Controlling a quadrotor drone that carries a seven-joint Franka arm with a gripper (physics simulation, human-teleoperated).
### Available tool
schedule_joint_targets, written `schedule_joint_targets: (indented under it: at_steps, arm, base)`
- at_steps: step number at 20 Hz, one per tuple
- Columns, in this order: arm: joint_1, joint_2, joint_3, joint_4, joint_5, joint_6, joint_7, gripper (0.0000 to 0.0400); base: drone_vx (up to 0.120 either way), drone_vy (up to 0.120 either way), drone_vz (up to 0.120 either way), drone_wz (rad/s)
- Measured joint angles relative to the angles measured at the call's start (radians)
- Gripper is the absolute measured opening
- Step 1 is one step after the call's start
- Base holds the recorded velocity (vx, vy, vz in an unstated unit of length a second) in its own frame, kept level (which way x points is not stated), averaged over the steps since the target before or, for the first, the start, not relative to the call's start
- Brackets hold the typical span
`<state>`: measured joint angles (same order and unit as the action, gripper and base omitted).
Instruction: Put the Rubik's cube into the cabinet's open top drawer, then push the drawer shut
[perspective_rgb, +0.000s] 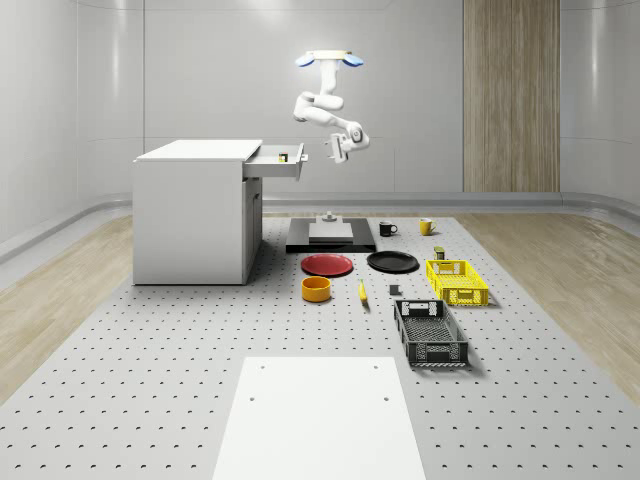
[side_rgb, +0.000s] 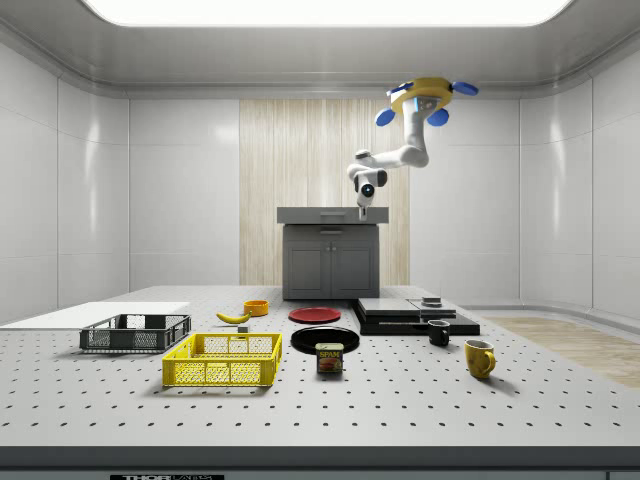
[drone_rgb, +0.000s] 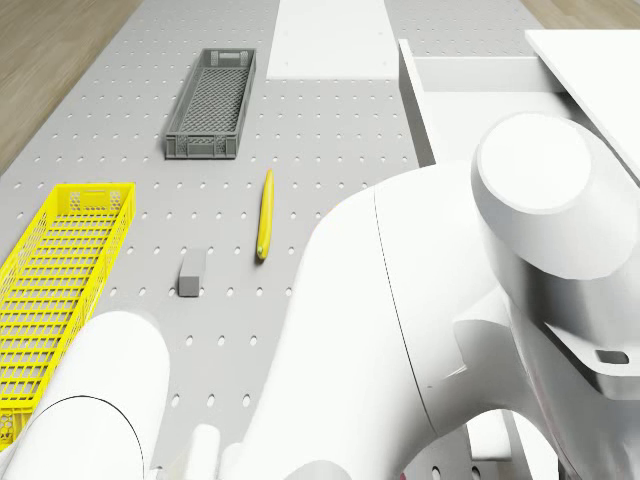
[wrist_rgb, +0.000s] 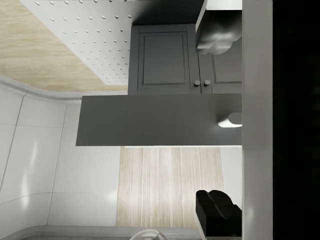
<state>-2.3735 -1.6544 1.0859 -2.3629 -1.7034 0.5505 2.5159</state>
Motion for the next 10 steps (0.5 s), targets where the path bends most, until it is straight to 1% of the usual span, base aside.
schedule_joint_targets:
  at_steps: [3, 8, 9, 10]
  arm:
    - [-0.056, 0.007, -0.022, 0.042, 0.027, -0.037, 0.025, 0.0400]
    - [-0.099, 0.014, -0.041, 0.076, 0.048, -0.066, 0.044, 0.0400]
    - [-0.104, 0.014, -0.044, 0.079, 0.051, -0.070, 0.046, 0.0377]
    - [-0.108, 0.015, -0.045, 0.083, 0.052, -0.072, 0.047, 0.0317]
  base:
    - [0.000, -0.120, -0.120, 0.000]
    - [0.000, -0.120, -0.120, 0.000]
    - [0.000, -0.080, -0.120, 0.000]
    - [0.000, 0.000, 0.000, 0.000]
